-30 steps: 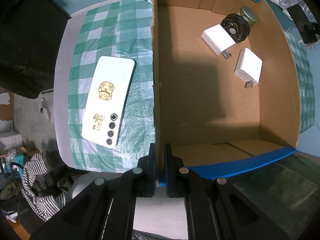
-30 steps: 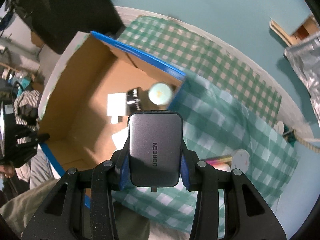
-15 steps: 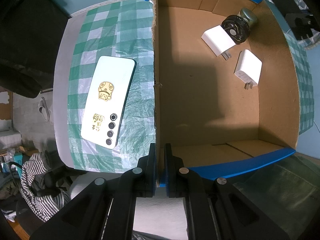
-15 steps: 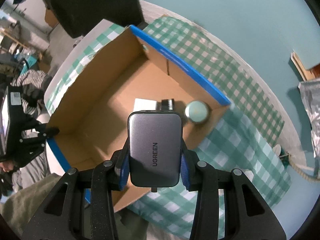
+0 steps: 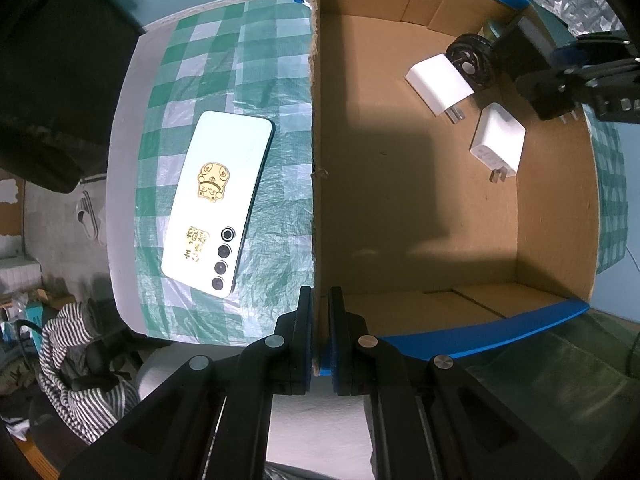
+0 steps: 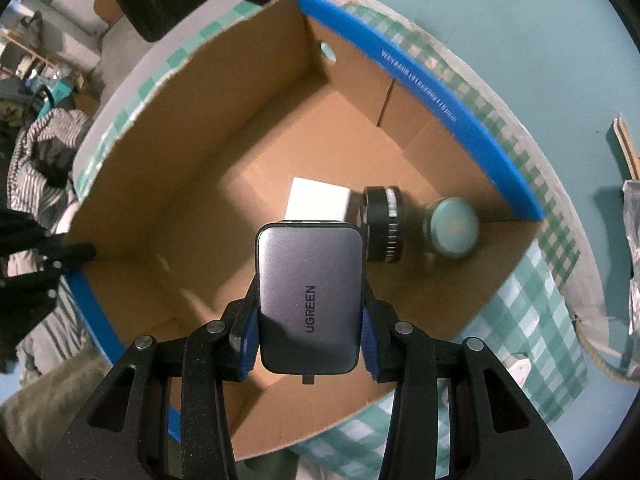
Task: Organize rigid objects
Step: 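Carry the grey UGREEN charger into the box and release it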
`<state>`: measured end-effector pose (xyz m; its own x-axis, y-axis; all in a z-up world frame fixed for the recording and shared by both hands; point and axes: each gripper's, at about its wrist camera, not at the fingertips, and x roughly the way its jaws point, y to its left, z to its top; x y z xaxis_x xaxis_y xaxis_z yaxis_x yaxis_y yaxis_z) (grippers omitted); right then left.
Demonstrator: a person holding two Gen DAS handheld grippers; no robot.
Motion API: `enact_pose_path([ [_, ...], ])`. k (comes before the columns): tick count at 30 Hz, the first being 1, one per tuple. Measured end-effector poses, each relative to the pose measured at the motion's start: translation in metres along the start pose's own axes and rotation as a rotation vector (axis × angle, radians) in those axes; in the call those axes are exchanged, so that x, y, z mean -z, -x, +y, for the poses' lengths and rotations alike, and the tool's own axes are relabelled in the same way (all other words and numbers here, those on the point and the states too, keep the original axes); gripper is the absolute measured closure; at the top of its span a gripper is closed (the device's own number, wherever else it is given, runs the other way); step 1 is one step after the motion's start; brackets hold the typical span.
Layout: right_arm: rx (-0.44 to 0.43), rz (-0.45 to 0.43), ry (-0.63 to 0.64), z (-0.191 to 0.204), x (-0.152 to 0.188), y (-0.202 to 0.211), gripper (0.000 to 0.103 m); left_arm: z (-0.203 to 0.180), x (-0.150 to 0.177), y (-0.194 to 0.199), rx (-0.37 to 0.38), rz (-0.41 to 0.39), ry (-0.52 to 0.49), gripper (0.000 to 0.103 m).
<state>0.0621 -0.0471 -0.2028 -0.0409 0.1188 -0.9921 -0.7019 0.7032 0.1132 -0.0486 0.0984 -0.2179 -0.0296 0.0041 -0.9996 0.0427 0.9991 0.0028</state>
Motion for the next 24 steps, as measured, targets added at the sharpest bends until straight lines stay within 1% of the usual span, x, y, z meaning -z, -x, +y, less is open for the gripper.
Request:
enact_pose_path([
  [5, 0.008, 0.029, 0.002, -0.002, -0.001, -0.017, 0.062, 0.000, -0.001, 0.000, 0.000, 0.000, -0.003, 0.097],
  [11, -0.001, 0.026, -0.001, -0.003, -0.003, -0.024, 0.062, 0.000, 0.000, 0.000, 0.000, -0.001, -0.004, 0.097],
  [12, 0.001, 0.020, -0.005, -0.004, -0.003, -0.024, 0.061, 0.000, 0.000, 0.000, -0.001, -0.001, -0.004, 0.097],
  [21, -0.006, -0.017, -0.033, -0.011, -0.008, -0.003, 0.061, 0.000, -0.001, 0.000, -0.001, -0.001, -0.004, 0.097],
  [23, -0.010, -0.028, -0.050, -0.014, -0.004, 0.004, 0.060, 0.000, -0.001, 0.000, 0.000, 0.001, -0.003, 0.097],
  [24, -0.011, -0.036, -0.055, -0.013, -0.004, 0.008, 0.057, 0.000, -0.001, 0.000, 0.000, 0.000, -0.003, 0.097],
])
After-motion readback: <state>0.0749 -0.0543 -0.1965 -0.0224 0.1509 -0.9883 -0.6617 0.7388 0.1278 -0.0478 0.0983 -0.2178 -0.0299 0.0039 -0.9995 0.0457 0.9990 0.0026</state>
